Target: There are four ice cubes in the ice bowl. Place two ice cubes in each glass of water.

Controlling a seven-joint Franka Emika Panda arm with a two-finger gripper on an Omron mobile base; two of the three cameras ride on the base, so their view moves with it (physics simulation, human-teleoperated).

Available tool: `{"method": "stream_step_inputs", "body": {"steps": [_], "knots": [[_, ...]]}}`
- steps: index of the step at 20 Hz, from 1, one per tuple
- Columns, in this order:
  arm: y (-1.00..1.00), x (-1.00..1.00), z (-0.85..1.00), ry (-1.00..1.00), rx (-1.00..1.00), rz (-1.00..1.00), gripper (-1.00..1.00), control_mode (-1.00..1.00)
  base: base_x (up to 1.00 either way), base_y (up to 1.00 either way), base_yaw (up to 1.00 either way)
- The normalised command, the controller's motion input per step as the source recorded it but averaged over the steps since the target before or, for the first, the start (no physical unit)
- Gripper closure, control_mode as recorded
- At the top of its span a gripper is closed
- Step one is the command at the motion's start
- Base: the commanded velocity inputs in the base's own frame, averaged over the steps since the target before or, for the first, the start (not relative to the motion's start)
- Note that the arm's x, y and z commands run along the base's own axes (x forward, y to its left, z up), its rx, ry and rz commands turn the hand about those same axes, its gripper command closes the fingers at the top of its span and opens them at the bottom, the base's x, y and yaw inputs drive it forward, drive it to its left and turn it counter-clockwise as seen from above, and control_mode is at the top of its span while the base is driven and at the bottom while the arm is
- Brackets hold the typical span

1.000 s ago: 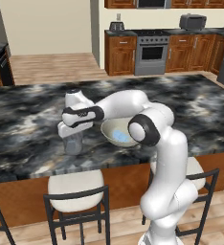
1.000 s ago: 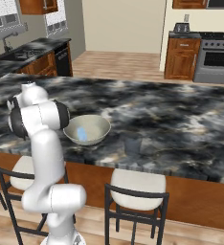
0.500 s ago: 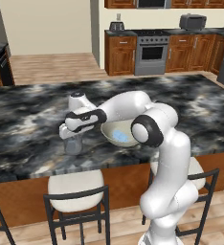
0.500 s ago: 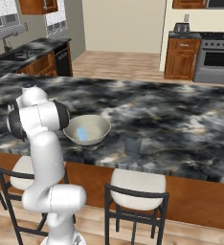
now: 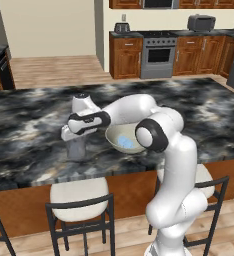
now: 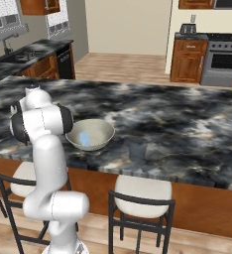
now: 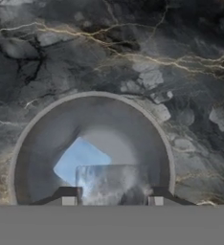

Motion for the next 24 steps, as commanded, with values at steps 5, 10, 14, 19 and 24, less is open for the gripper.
{"method": "stream_step_inputs", "body": {"steps": [5,10,14,19,24], "knots": [[0.21,0.02,0.00,0.00,0.00,0.00,1.00,-1.00,0.00,0.00,0.00],[0.07,0.00,0.05,-0.01,0.00,0.00,-1.00,-1.00,0.00,0.00,0.00],[0.00,-0.02,0.01,-0.05,0.01,0.00,-1.00,-1.00,0.00,0.00,0.00],[0.00,-0.02,0.00,-0.06,0.02,0.00,-1.00,-1.00,0.00,0.00,0.00],[-0.07,-0.21,0.36,-0.09,0.09,0.00,-1.00,-1.00,0.00,0.00,0.00]]}}
